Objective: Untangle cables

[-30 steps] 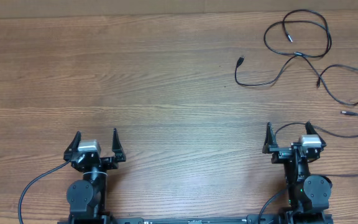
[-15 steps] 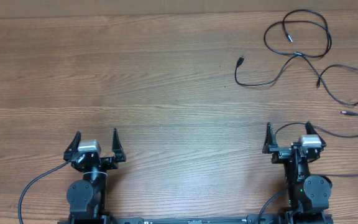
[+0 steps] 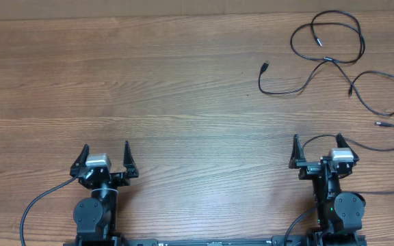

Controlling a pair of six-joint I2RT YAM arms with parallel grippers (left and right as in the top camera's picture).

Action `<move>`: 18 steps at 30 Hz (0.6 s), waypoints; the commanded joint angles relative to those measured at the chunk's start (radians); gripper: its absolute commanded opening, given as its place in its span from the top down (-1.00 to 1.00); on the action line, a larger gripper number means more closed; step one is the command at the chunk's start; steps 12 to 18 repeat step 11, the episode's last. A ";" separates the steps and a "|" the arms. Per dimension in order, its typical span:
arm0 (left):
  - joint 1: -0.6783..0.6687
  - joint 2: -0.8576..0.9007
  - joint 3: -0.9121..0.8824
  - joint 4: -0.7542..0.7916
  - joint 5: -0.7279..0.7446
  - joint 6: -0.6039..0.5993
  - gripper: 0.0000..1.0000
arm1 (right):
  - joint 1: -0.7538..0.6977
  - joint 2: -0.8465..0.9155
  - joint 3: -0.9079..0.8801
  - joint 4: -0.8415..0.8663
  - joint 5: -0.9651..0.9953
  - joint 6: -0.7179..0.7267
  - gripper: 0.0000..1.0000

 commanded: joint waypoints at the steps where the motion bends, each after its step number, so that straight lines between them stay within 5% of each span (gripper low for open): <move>1: 0.005 -0.008 -0.003 0.001 0.010 -0.014 -0.99 | 0.002 -0.011 -0.011 0.003 -0.008 -0.001 -1.00; 18: 0.005 -0.008 -0.003 0.001 0.010 -0.014 -0.99 | 0.002 -0.011 -0.011 0.003 -0.008 -0.001 -1.00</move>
